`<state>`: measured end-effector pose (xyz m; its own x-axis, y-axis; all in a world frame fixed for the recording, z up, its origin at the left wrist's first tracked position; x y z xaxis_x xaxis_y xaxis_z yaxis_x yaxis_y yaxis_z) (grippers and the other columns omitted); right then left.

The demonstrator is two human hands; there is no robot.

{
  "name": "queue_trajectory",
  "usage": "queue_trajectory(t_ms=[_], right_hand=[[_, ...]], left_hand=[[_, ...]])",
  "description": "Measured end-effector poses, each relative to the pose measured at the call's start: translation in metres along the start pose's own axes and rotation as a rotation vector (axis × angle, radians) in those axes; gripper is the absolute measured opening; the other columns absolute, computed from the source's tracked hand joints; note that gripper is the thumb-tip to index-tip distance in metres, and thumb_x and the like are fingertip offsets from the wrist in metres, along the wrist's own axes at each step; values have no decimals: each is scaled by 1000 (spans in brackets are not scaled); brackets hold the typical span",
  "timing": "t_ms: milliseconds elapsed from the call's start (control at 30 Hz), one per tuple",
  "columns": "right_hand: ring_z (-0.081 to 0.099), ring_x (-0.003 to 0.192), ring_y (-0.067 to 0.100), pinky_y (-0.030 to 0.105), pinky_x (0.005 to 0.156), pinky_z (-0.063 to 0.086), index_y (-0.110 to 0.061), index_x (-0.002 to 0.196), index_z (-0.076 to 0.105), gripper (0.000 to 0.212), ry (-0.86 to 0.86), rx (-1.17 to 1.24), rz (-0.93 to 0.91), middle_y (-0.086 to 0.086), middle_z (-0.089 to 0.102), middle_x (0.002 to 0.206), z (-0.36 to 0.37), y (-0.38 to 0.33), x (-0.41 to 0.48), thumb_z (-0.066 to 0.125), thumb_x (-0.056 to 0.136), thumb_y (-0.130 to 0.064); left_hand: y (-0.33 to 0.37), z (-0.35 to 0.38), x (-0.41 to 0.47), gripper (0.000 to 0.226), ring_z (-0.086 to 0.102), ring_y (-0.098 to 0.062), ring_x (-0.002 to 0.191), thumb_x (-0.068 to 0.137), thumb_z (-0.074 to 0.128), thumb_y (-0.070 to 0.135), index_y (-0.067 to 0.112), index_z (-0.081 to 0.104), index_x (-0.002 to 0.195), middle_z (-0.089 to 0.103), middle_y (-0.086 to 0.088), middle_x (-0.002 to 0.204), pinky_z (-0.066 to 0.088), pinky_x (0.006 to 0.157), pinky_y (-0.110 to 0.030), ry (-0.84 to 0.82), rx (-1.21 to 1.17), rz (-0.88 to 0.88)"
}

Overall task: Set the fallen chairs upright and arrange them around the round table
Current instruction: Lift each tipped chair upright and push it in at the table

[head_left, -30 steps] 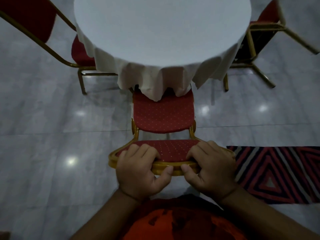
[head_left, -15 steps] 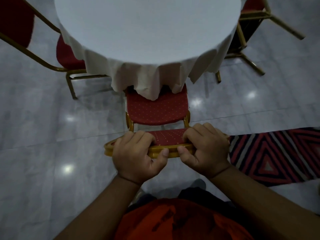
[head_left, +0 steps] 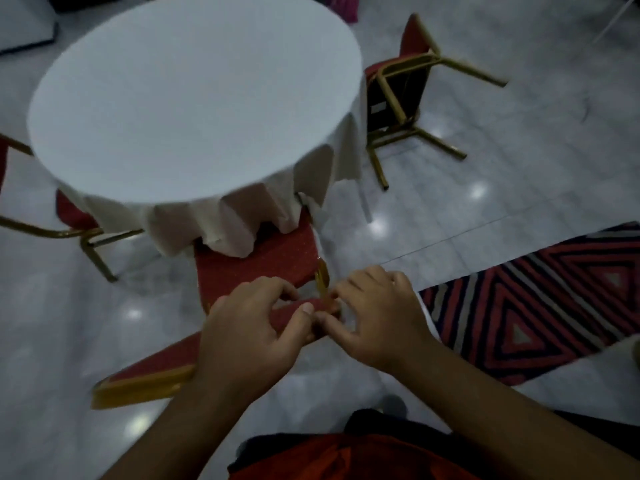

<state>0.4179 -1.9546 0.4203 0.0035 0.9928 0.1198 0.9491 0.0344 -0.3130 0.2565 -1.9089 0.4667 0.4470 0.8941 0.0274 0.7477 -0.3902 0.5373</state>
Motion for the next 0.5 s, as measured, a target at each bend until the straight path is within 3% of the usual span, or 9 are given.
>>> queue_trajectory(t_ms=[167,333,500], right_hand=[[61,97,21,42,82,44,-27,105,69,47,9,-131,215,-7,68,100,-60,157,-5,43,92,-64],[52,121,21,44,99,38,-28,127,60,47,-119,-169,455,-6,64,126,-104,287,4,40,99,-60],[48,131,25,47,108,33,-25,138,54,56,-244,-217,591,-1,59,139,-116,391,21,34,100,-62]], left_hand=[[102,81,89,35,62,-11,95,94,47,58,32,67,107,69,14,103,46,82,-36,-63,40,69],[191,153,170,41,65,-18,110,99,49,53,24,68,122,71,4,122,45,92,-34,-161,106,166],[256,236,246,51,60,-27,121,102,40,51,16,59,134,64,-7,133,46,102,-40,-333,140,148]])
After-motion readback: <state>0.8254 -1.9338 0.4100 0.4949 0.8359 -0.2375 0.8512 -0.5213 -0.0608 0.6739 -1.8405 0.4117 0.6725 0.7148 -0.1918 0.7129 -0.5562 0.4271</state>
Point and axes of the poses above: each hand's wrist, its own x-axis towards the middle knuckle, its own z-axis out of the palm, y = z × x, the point moved 8 cm from there along x, towards the middle knuckle
